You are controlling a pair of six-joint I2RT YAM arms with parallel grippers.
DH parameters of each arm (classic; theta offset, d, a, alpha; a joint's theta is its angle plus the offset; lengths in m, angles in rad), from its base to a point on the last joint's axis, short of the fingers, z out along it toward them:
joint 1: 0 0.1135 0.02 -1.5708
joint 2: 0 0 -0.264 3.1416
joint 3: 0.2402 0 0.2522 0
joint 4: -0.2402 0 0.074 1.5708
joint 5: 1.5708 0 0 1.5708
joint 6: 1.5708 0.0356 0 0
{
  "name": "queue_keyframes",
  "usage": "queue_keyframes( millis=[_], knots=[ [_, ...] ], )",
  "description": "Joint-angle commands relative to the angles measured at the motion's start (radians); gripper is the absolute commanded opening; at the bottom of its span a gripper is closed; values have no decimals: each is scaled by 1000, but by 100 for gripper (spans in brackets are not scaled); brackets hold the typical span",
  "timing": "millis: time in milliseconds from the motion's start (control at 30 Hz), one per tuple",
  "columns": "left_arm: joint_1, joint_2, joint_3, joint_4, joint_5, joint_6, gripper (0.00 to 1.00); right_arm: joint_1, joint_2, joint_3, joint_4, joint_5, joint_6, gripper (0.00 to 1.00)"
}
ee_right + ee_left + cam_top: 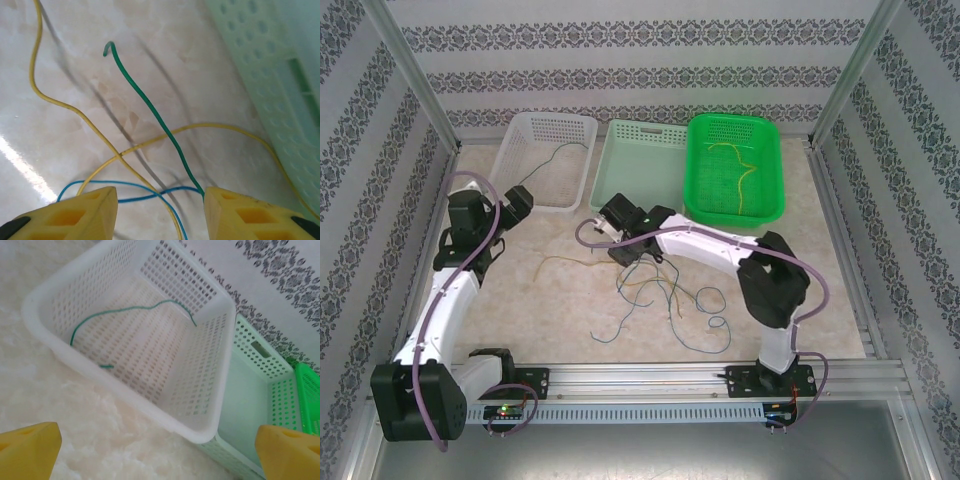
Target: Untangle the cables
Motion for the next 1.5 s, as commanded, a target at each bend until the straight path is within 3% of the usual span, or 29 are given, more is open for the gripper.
queue_keyframes(
  millis=[0, 600, 667, 733, 800, 933, 1233, 1467],
  knots=[
    [-7, -6, -60, 8, 40, -68, 100, -3, 50, 68, -41, -39, -71, 50],
    [-8, 3, -67, 16, 42, -52, 100, -17, 253, 225, -59, -82, -108, 49],
    [-8, 2, -66, 16, 42, -54, 100, -19, 273, 234, -66, -89, -108, 44],
    [-8, -1, -63, 14, 41, -52, 100, -21, 278, 233, -67, -97, -104, 31],
    [-8, -2, -60, 11, 40, -51, 100, -23, 261, 225, -54, -94, -91, 15],
    [-8, -3, -60, 9, 39, -49, 100, -16, 177, 183, -6, -76, -84, 0],
    [-7, 4, -73, 24, 45, -63, 100, -2, 6, 191, -5, -33, -79, 0],
    [-7, -1, -72, 20, 40, -60, 100, 8, -115, 220, -29, 98, -130, 0]
  ],
)
